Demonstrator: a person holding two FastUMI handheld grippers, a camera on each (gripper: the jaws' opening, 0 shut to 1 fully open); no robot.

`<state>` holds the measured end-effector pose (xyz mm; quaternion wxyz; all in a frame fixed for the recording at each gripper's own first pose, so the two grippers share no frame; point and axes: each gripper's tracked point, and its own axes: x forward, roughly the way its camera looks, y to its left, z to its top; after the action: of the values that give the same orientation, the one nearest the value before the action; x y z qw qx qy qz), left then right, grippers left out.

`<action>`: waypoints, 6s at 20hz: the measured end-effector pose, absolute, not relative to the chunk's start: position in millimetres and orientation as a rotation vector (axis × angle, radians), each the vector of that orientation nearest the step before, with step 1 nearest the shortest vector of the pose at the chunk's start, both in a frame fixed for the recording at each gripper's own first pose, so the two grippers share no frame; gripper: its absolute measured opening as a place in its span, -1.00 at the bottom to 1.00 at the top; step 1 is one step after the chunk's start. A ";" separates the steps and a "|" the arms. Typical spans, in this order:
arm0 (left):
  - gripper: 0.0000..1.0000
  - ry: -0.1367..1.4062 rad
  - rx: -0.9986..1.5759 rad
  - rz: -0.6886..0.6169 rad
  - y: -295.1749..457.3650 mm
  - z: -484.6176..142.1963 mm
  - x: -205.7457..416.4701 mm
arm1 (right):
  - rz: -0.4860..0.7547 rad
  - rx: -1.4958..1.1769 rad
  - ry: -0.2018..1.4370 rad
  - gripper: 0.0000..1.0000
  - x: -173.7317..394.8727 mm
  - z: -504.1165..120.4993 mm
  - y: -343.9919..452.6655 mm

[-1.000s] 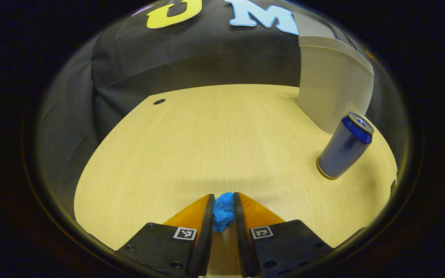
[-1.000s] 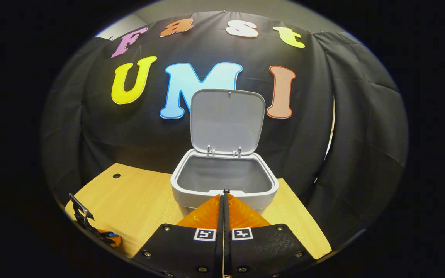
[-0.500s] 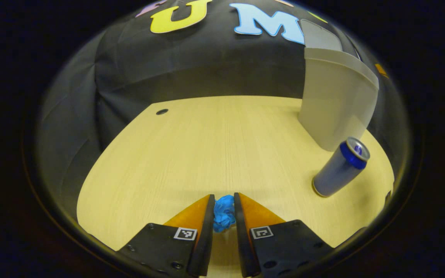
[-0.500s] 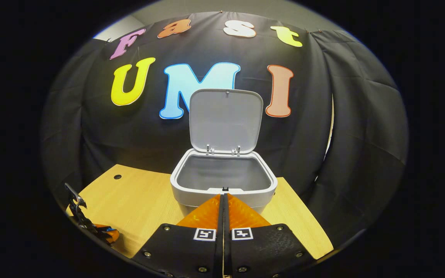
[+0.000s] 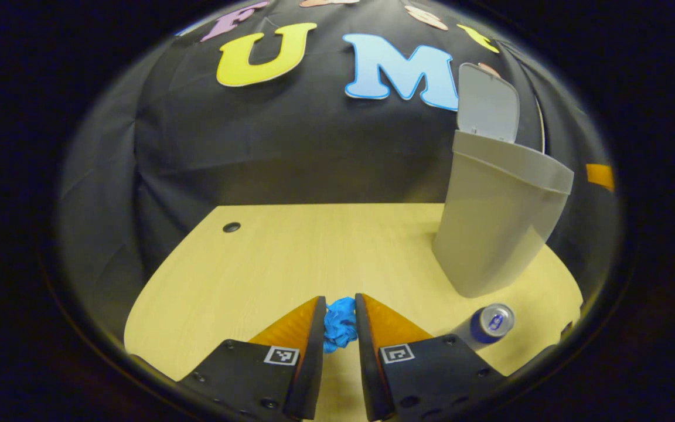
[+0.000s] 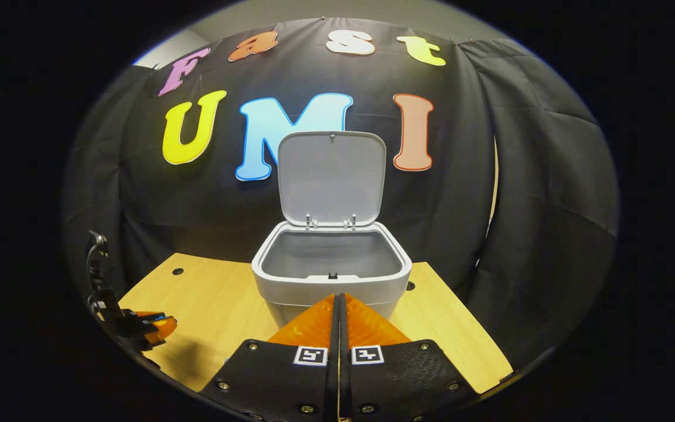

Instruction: Press the lid of the desktop garbage bin to open it, pick up the crumpled paper on the desktop and throw it into the bin, then pick up the pop can on the desktop and drop it into the bin, and finally close the garbage bin lid.

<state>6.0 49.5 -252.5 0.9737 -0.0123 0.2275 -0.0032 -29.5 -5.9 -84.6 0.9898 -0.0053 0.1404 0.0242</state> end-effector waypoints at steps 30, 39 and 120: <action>-0.24 0.141 0.001 -0.421 -188.4 -57.0 147.4 | -0.153 0.107 0.307 -0.99 -45.5 -112.3 -83.6; 0.67 0.138 0.002 -0.453 -211.7 -55.7 144.7 | -0.171 0.120 0.313 -0.99 -49.6 -116.3 -89.1; 0.77 0.200 -0.069 0.217 159.9 -84.4 24.5 | 0.482 -0.210 0.805 0.70 -46.9 -311.7 163.8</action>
<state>24.5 159.9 -84.4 0.9885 -0.0345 0.0998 0.1081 -46.9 163.8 -311.7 0.8866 -0.1009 0.3873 0.2316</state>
